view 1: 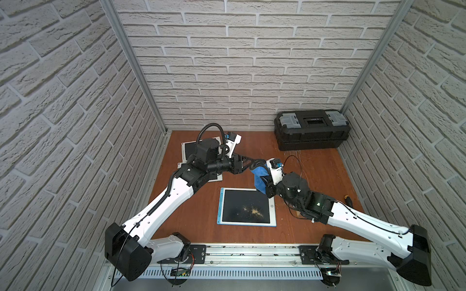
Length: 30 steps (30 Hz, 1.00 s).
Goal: Wipe the drawing tablet
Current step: Pick up the cleaning item at the center of the board, then wipe the dirt from the drawing tablet.
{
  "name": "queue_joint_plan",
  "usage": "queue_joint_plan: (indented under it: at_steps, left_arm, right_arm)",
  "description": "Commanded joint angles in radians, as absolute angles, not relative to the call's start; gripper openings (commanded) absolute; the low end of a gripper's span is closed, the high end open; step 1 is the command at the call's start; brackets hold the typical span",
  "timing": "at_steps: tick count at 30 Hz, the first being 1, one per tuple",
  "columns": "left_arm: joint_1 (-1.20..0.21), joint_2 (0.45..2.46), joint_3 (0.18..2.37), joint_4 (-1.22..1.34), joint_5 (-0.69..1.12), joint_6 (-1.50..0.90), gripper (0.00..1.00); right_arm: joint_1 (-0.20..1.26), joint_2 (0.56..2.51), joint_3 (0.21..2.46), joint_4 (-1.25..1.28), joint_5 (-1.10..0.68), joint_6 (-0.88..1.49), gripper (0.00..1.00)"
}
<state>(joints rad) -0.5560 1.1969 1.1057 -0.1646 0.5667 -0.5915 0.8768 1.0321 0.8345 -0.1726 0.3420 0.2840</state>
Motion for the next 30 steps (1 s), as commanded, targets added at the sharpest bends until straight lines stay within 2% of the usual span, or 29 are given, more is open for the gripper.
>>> queue_joint_plan:
  at_steps: [1,2,6,9,12,15,18,20,22,26,30]
  left_arm:
    - [-0.537,1.13,1.071,-0.156,0.444,-0.552,0.95]
    - [-0.534,1.113,1.052,-0.147,0.4,-0.553,0.98]
    - [-0.522,1.062,0.991,-0.187,0.116,-0.685,0.98]
    - [-0.498,1.074,0.957,-0.153,0.044,-0.675,0.98]
    - [-0.498,1.18,1.061,-0.332,-0.026,-0.645,0.98]
    - [-0.499,1.362,1.208,-0.573,-0.073,-0.621,0.91]
    - [-0.522,1.467,1.273,-0.695,-0.127,-0.623,0.93]
    - [-0.56,1.482,1.296,-0.748,-0.191,-0.614,0.98]
    - [-0.59,1.481,1.312,-0.797,-0.264,-0.619,0.98]
    - [-0.627,1.406,1.279,-0.813,-0.286,-0.669,0.98]
    - [-0.689,1.26,1.117,-0.7,-0.267,-0.651,0.91]
  right_arm:
    - [0.833,1.01,0.916,-0.4,0.356,0.32,0.03]
    - [0.808,1.016,0.94,-0.477,0.366,0.341,0.03]
    - [0.704,0.98,0.942,-0.599,0.266,0.385,0.03]
    - [0.616,0.977,0.918,-0.613,0.138,0.398,0.03]
    - [0.576,1.071,0.926,-0.627,0.02,0.361,0.03]
    - [0.575,1.234,0.983,-0.647,-0.069,0.349,0.03]
    - [0.575,1.338,1.027,-0.634,-0.129,0.402,0.03]
    - [0.578,1.344,1.018,-0.603,-0.132,0.465,0.03]
    - [0.579,1.338,1.019,-0.604,-0.095,0.503,0.03]
    - [0.578,1.332,1.084,-0.688,-0.022,0.521,0.03]
    - [0.58,1.365,1.076,-0.654,-0.047,0.495,0.03]
